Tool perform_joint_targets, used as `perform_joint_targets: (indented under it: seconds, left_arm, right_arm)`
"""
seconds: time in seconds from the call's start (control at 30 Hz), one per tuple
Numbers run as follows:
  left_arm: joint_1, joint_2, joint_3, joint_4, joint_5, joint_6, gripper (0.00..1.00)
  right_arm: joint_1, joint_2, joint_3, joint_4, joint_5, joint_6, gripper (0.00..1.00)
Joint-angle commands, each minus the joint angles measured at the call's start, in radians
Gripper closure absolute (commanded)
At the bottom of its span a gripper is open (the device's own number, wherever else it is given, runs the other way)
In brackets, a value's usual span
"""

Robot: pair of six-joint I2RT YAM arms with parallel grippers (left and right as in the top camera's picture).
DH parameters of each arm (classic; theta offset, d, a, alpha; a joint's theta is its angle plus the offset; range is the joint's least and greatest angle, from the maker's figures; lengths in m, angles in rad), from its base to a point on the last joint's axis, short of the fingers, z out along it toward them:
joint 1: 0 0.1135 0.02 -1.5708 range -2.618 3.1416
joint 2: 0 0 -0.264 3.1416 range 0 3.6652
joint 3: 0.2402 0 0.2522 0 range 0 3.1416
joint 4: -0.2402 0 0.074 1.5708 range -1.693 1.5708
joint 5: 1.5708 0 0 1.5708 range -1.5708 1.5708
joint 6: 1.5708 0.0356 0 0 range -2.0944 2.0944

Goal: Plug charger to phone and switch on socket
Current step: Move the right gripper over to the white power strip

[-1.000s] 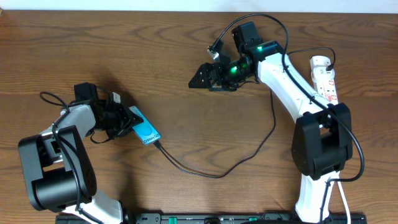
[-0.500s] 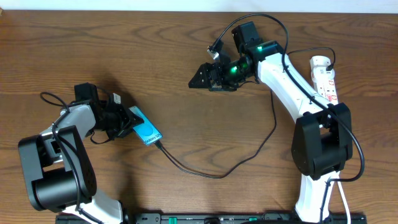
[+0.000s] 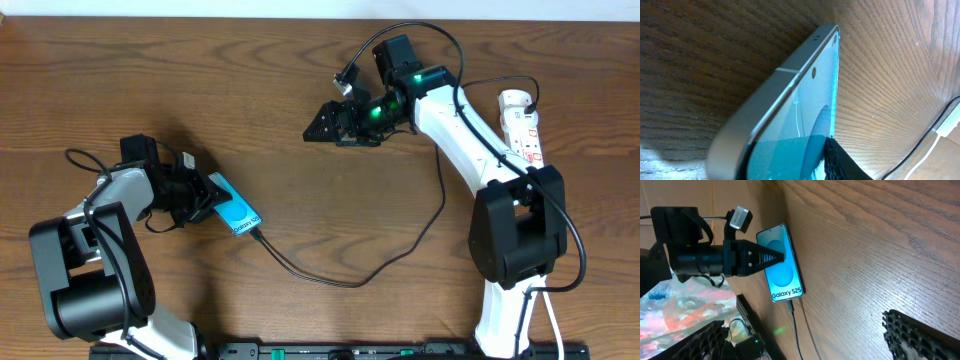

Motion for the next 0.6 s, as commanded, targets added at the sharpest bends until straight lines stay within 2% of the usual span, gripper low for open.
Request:
perform_joint_targets:
  seconds: [0.0,0.57]
  left_arm:
    - [0.003,0.003,-0.010,-0.024,-0.107,0.009,0.64]
    - [0.003,0.003,-0.010,-0.070,-0.141,0.010,0.62]
  right_arm:
    - [0.008,0.003,0.013,-0.001,-0.007,-0.014,0.01]
    - [0.008,0.003,0.013,-0.001,-0.007,-0.014,0.01]
